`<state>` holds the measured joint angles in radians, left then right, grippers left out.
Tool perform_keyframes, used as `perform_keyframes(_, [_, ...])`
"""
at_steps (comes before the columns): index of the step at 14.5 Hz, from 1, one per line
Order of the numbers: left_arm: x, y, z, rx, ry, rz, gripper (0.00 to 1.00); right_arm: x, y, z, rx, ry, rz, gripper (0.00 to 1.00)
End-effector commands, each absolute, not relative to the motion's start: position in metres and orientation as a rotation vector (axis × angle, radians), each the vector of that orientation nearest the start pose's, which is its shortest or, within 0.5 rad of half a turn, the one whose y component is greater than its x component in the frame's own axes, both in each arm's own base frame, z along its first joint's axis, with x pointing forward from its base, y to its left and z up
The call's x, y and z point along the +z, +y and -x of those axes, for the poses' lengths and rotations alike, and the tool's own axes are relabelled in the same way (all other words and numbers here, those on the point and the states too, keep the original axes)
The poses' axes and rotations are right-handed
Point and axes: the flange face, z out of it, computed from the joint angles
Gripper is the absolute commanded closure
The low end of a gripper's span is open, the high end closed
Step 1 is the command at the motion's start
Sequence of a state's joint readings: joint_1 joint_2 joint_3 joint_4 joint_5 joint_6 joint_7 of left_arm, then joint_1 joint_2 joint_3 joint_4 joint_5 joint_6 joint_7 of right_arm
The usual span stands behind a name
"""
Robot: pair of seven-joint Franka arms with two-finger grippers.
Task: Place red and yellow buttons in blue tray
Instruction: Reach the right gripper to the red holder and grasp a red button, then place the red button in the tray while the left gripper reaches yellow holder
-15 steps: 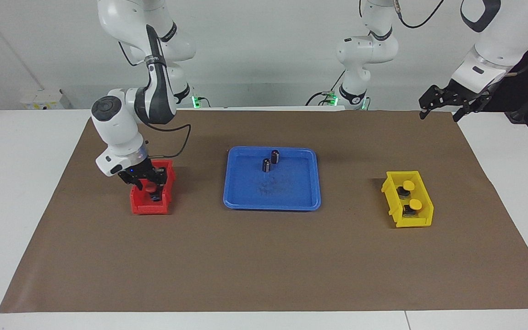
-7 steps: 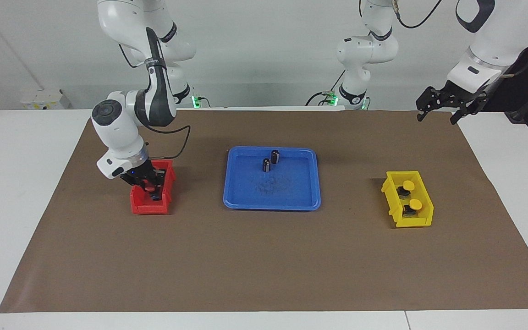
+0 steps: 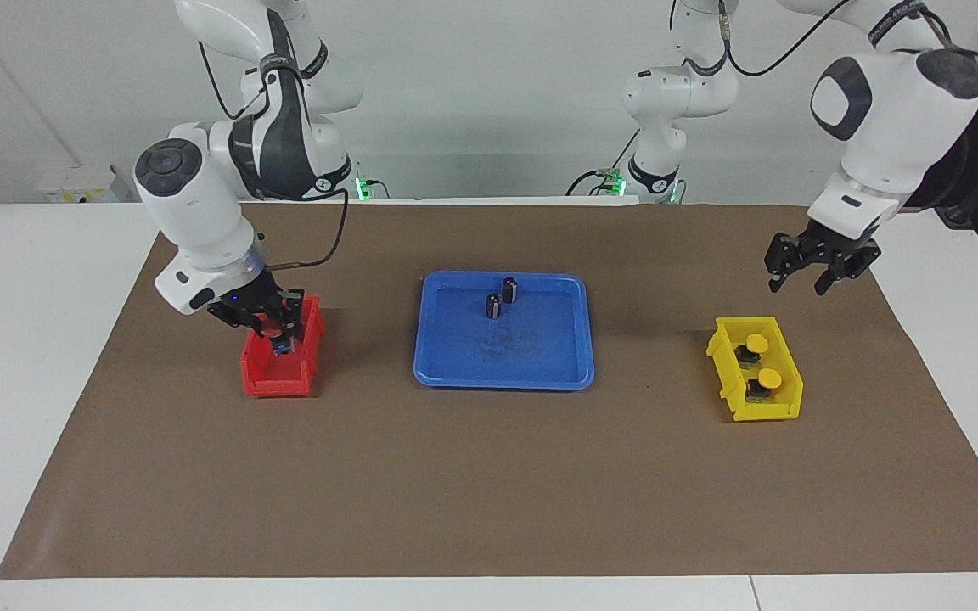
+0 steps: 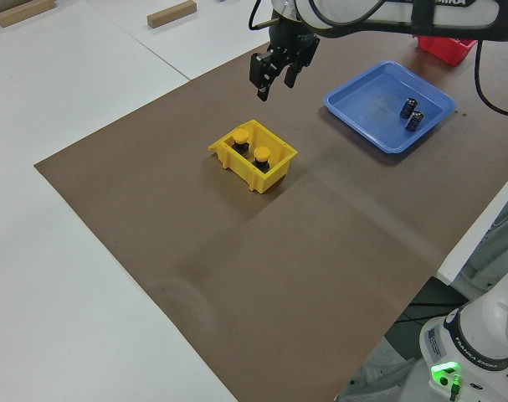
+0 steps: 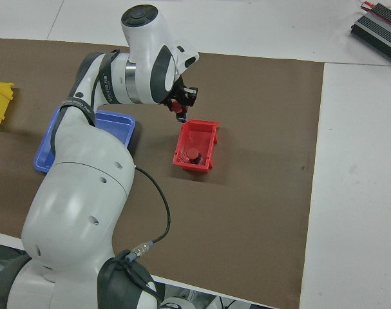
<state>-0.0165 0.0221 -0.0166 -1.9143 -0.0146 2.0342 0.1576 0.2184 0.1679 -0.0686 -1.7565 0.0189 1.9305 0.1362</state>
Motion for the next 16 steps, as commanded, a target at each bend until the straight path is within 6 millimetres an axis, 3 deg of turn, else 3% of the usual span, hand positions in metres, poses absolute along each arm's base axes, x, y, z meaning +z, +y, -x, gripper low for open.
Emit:
perform_keyframes(1, [0.437, -0.017, -0.606, -0.208, 0.276, 3.139, 0.3, 0.466, 0.19, -0.606, -0.057, 0.109, 3.117, 0.75])
perform_keyframes(4, [0.404, -0.013, -0.621, -0.242, 0.262, 3.137, 0.33, 0.435, 0.28, -0.589, -0.109, 0.195, 3.089, 0.75])
perform_keyframes(7, [0.391, -0.011, -0.626, -0.258, 0.257, 3.133, 0.34, 0.399, 0.346, -0.568, -0.122, 0.22, 3.08, 0.75])
perform_keyframes(10, [0.384, -0.011, -0.625, -0.249, 0.255, 3.135, 0.34, 0.371, 0.385, -0.549, -0.121, 0.251, 3.085, 0.75])
perform_keyframes(14, [0.371, -0.003, -0.623, -0.246, 0.235, 3.136, 0.35, 0.357, 0.383, -0.543, -0.101, 0.251, 3.096, 0.71])
perform_keyframes(16, [0.36, -0.004, -0.625, -0.242, 0.234, 3.137, 0.35, 0.349, 0.388, -0.537, -0.089, 0.23, 3.105, 0.6])
